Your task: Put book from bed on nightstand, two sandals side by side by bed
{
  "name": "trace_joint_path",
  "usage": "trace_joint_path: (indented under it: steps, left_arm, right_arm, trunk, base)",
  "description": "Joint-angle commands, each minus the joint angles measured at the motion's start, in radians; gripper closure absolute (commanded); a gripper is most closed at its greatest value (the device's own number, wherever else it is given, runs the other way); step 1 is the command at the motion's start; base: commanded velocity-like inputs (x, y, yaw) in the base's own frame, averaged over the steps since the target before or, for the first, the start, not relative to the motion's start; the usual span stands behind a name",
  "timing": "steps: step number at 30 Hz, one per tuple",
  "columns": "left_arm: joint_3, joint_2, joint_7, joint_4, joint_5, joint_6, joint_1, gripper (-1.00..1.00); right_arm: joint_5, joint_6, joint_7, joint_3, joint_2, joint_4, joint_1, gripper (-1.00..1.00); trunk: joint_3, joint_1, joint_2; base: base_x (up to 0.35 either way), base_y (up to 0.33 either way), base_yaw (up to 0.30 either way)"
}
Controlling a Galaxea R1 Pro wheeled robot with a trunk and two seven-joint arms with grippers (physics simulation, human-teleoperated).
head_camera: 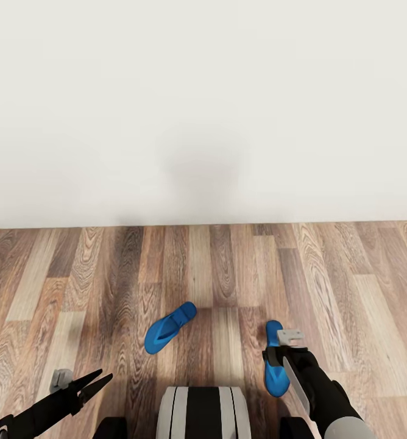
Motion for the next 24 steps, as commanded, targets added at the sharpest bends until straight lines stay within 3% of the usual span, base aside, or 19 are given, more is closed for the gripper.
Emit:
trace_joint_path:
  steps: [1,24]
  left_arm:
    - [0.001,0.0,-0.003,0.0,0.003,0.01,0.0,-1.0]
    - [0.0,0.0,-0.002,0.0,0.003,0.01,0.0,-1.0]
  right_arm:
    - [0.0,0.006,-0.004,0.004,-0.001,-0.001,0.0,-1.0]
    - [0.001,0.006,-0.004,0.004,-0.001,-0.001,0.0,-1.0]
  trunk:
    - [-0.001,0.0,0.0]
    - [-0.02,0.002,-0.001]
  base:
    - [0.003,0.0,0.0]
    - [0.0,0.0,0.0]
